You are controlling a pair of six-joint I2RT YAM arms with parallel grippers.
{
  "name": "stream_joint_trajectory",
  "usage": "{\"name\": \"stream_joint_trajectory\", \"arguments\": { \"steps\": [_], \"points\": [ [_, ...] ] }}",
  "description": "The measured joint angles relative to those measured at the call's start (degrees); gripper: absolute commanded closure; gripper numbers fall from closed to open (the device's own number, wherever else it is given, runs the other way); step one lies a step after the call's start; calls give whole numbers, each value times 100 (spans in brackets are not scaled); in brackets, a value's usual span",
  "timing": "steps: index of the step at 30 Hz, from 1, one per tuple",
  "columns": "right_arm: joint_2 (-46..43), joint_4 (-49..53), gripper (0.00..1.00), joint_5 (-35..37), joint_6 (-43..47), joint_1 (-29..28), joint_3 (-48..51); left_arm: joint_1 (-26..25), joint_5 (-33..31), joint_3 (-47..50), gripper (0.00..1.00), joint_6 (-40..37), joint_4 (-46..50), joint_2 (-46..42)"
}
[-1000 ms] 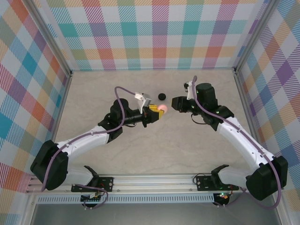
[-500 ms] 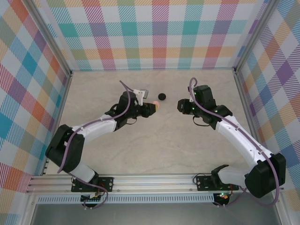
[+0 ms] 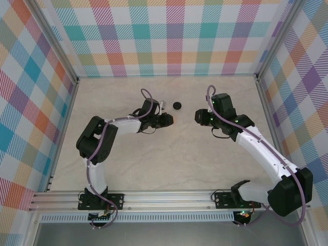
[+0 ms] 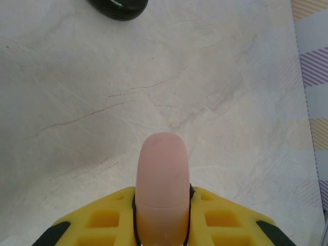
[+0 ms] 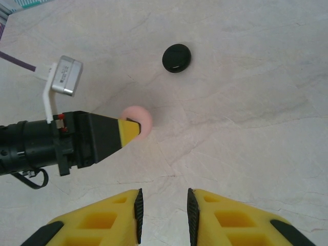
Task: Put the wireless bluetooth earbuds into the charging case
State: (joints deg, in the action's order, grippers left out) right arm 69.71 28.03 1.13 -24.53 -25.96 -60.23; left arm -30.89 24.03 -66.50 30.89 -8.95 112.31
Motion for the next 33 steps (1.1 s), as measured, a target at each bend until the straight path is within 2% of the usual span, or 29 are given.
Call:
{"name": "stream_joint_trajectory", "arguments": {
  "steps": [15,17,26,33],
  "points": [
    [0,42,67,22,0,0,0,39,420,-942,89,299,13,1071],
    [0,42,67,39,0,0,0,42,413,-1038,83,299,81,1119],
    [0,168,66,162,0,0,0,44,291,-1239,40,142,472,1102],
    [13,258,61,387,15,0,0,90,-195,-1202,28,-286,1097,750]
  ]
}}
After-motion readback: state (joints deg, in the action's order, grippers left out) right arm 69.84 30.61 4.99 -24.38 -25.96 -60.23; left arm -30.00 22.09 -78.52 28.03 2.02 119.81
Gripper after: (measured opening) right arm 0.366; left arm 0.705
